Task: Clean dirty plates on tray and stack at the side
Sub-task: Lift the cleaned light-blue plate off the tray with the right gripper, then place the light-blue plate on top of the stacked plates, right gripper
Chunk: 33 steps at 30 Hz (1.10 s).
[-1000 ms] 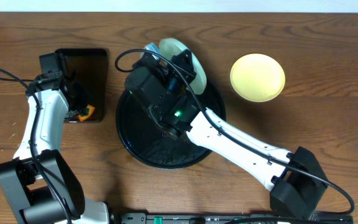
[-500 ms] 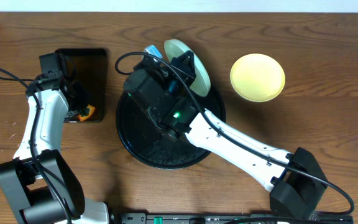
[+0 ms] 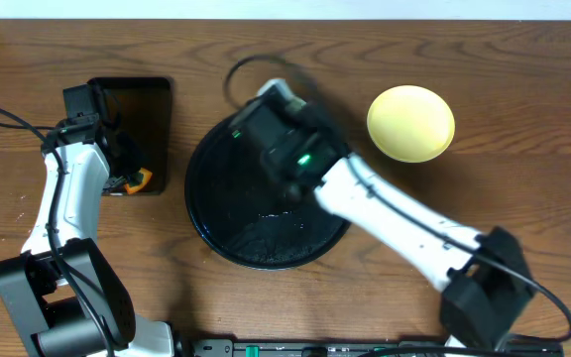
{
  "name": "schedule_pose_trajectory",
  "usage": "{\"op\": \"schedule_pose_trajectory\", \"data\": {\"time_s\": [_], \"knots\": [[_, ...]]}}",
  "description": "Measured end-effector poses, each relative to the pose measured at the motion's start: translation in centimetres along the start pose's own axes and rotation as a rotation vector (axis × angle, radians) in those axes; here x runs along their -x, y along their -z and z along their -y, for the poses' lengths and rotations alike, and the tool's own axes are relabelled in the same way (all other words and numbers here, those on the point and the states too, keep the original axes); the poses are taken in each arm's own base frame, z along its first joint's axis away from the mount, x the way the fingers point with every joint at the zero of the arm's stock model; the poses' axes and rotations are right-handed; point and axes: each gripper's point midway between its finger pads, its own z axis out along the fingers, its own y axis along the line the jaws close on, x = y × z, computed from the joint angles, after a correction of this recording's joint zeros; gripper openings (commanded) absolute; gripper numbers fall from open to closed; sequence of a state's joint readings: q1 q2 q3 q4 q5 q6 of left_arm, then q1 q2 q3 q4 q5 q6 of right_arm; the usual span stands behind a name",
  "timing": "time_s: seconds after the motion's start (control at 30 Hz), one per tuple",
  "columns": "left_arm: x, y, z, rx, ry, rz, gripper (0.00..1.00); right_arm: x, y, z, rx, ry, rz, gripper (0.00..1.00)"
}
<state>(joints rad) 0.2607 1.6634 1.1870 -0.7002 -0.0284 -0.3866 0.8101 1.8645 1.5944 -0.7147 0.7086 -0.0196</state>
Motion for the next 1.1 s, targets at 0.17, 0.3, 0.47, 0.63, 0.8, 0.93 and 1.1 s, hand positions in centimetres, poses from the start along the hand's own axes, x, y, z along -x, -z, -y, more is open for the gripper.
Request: {"op": "schedule_pose_trajectory", "data": {"time_s": [0.17, 0.3, 0.47, 0.63, 0.8, 0.93, 1.1], "knots": [[0.0, 0.0, 0.0, 0.0, -0.003, 0.001, 0.08, -1.0, -1.4, 3.5, 0.32, -0.329, -0.059, 0.01], [0.0, 0.0, 0.0, 0.0, -0.003, 0.0, 0.08, -2.6, -2.5, 9.0, 0.48, -0.574, -0.087, 0.01], [0.0, 0.0, 0.0, 0.0, -0.003, 0.0, 0.08, -7.2, -4.5, 14.7, 0.574, -0.811, -0.178, 0.01], [0.0, 0.0, 0.0, 0.0, -0.003, 0.0, 0.08, -11.8, -6.5, 19.7, 0.532, -0.976, -0.234, 0.01], [0.0, 0.0, 0.0, 0.0, -0.003, 0.0, 0.08, -16.7, -9.3, 23.6, 0.41, -1.092, -0.291, 0.01], [0.0, 0.0, 0.0, 0.0, -0.003, 0.001, 0.08, -18.9, -11.4, 24.4, 0.36, -1.135, -0.32, 0.01], [0.0, 0.0, 0.0, -0.001, -0.003, 0.001, 0.08, -19.7, -13.7, 23.4, 0.367, -1.143, -0.35, 0.27]]}}
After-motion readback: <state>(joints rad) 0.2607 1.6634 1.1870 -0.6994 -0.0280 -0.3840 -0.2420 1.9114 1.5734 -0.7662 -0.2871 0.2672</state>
